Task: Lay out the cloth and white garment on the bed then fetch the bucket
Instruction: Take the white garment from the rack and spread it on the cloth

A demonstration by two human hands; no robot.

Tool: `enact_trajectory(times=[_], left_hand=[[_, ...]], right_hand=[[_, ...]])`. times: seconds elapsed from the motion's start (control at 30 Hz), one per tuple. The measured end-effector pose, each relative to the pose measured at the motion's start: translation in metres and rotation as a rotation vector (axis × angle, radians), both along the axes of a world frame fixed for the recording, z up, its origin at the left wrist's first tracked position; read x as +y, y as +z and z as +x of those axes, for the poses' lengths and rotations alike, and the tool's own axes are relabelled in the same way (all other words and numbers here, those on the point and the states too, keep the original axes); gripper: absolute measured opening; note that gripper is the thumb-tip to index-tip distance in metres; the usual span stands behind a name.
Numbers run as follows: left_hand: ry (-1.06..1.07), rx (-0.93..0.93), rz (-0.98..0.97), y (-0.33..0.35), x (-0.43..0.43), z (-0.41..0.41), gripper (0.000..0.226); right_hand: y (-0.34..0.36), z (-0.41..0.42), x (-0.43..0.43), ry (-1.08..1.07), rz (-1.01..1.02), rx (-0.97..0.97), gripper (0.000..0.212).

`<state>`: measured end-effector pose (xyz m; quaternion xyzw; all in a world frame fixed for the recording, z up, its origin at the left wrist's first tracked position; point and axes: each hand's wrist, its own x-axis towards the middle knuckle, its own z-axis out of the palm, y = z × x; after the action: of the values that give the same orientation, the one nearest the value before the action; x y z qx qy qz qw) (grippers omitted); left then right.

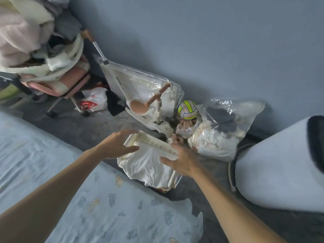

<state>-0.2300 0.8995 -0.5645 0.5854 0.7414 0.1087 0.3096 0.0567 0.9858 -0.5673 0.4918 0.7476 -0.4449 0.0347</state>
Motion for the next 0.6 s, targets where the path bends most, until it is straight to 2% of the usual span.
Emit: enact_trajectory(times=[0.23, 0.43, 0.6], left_hand=[[0.08, -0.193, -0.102, -0.131, -0.009, -0.012, 0.08], [0.064, -0.103, -0.187, -0.196, 0.002, -0.012, 0.089], [0.105, -0.049, -0.238, -0.222, 0.0, -0.011, 0.096]], right_hand=[[-0.108, -0.04, -0.022, -0.187, -0.128, -0.005, 0.101], [-0.166, -0.064, -0.023, -0.223, -0.166, -0.204, 0.113], [-0.191, -0.071, -0.025, -0.418, -0.195, -0.228, 0.102]])
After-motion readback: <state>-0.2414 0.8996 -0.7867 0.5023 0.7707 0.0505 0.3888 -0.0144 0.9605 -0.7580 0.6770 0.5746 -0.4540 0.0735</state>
